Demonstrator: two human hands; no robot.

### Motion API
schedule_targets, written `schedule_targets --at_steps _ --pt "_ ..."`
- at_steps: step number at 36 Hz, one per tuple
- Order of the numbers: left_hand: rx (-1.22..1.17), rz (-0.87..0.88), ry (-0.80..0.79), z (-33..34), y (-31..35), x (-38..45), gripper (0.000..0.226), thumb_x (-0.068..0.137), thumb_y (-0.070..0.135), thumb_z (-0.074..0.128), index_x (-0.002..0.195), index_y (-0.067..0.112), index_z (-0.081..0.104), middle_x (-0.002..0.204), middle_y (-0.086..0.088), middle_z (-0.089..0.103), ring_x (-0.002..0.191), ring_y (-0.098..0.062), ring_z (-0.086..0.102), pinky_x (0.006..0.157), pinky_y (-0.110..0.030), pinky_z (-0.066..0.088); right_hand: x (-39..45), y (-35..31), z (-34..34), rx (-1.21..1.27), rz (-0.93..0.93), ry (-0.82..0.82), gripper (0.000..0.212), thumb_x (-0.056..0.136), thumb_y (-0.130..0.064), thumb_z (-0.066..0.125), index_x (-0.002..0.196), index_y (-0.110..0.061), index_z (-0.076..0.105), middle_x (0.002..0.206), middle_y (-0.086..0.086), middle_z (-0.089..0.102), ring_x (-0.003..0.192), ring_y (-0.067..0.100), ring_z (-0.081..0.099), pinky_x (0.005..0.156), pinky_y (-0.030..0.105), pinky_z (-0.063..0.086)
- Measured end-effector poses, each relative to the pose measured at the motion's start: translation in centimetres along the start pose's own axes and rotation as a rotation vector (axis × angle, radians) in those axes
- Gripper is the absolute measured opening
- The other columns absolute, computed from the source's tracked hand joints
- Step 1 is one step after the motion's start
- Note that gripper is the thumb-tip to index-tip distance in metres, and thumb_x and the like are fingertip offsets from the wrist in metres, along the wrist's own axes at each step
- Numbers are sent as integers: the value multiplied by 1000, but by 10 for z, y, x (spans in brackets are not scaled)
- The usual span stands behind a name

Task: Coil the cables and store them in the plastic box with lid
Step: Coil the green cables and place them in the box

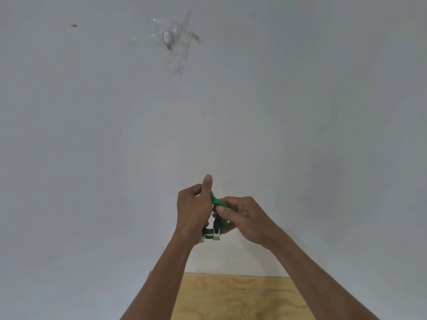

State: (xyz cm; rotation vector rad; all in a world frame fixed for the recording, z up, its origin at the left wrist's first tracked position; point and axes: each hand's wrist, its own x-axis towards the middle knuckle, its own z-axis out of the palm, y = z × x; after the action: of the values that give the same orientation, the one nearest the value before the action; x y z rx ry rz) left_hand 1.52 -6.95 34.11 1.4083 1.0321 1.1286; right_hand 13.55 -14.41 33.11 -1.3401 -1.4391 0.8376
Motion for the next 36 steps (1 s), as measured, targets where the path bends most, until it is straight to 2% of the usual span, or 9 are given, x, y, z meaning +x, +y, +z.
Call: schedule_targets --at_steps 7,11,15,22,24,27,30,33,36 --pt "3 63 -67 1 0 -4 68 92 61 54 69 -2 68 46 -2 52 36 -12 47 39 -22 37 -2 1 -1 51 44 -21 30 104 -19 47 95 1 68 76 -1 71 77 17 71 82 53 59" --pt "43 70 -8 1 -7 -3 71 91 62 54 60 0 67 42 -1 55 36 -10 50 46 -24 40 -5 8 4 3 55 6 26 102 -23 52 97 -4 69 86 7 75 85 21 74 83 47 61" --pt "71 -2 38 3 -16 -1 75 91 68 50 52 5 66 44 -2 58 38 -10 50 52 -27 41 -10 21 15 19 34 185 11 92 -23 69 97 -13 70 82 6 77 78 20 76 81 47 61" --pt "137 -114 7 2 -29 -2 87 91 71 44 73 -13 63 54 -9 57 44 -19 49 50 -30 43 -19 25 28 152 40 272 31 79 -11 82 102 -17 63 84 6 78 77 26 76 80 53 59" --pt "161 -126 1 2 -32 -3 87 92 70 43 70 -13 60 54 -10 53 42 -18 45 47 -27 41 -22 29 31 129 9 289 32 80 -11 81 104 -22 63 82 5 78 74 29 75 76 55 59" --pt "200 -107 0 1 -35 -4 73 92 70 40 62 5 51 56 -9 42 44 -20 38 47 -28 37 -26 39 37 24 -81 326 34 84 -13 77 110 -34 69 82 1 77 64 33 71 62 45 59" --pt "196 -118 -30 -1 -37 -6 75 92 72 38 63 5 52 59 -10 43 52 -22 41 48 -29 38 -31 46 44 -3 -127 400 36 86 -11 75 117 -29 73 85 -5 78 56 17 66 54 24 51" --pt "170 -140 -39 0 -43 -10 86 94 69 37 72 -11 59 58 -9 50 48 -21 45 42 -24 38 -35 52 49 34 -106 447 33 86 -12 75 117 -24 74 81 -5 78 67 16 73 70 37 61" --pt "136 -141 -37 3 -55 -18 77 98 63 37 70 -1 69 55 -7 55 42 -17 47 40 -22 39 -41 61 54 51 -82 500 29 87 -9 74 114 -21 76 76 -7 77 65 12 72 75 43 61"
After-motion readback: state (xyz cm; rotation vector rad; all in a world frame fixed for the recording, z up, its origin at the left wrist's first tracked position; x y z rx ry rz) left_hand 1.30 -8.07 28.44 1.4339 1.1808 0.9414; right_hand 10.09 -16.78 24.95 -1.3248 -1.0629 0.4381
